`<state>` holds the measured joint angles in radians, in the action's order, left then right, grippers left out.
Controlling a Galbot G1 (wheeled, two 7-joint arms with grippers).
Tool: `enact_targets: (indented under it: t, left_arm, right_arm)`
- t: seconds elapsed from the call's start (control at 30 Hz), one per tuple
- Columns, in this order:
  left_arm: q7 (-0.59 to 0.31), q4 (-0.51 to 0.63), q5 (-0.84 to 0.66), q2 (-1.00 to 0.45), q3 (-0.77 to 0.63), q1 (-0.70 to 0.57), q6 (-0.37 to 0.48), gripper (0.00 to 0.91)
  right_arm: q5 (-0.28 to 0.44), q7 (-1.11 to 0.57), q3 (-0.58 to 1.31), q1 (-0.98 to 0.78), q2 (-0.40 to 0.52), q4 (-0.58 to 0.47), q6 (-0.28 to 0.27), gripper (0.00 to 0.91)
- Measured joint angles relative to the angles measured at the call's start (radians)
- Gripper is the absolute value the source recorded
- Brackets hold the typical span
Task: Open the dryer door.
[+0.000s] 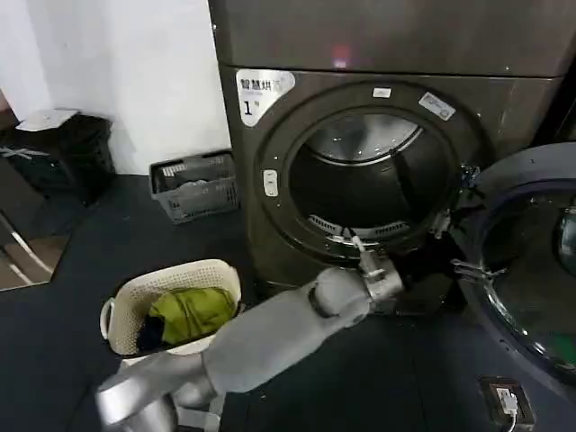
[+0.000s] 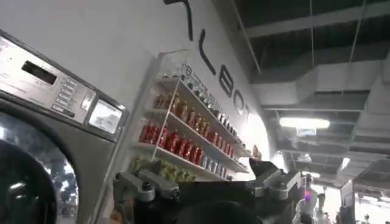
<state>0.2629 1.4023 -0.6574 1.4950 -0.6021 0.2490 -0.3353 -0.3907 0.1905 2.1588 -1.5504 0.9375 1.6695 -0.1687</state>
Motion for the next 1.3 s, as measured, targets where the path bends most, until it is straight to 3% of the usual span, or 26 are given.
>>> enact_targets:
  t: [0.4, 1.0, 1.3]
  left_arm:
    - [-0.002, 0.137, -0.031, -0.154, 0.020, 0.009, 0.000, 0.907]
    - [-0.047, 0.422, -0.123, -0.612, 0.022, 0.032, 0.078, 0.907]
    - [-0.053, 0.507, -0.040, -0.844, 0.048, 0.109, 0.124, 0.907]
  right_arm:
    - [-0.005, 0.011, 0.028, -0.023, -0.009, 0.005, 0.001, 0.907]
    - [0.002, 0.016, 0.044, -0.019, -0.029, 0.020, 0.007, 0.907]
    - [0.025, 0.018, 0.069, -0.021, -0.033, 0.028, 0.024, 0.907]
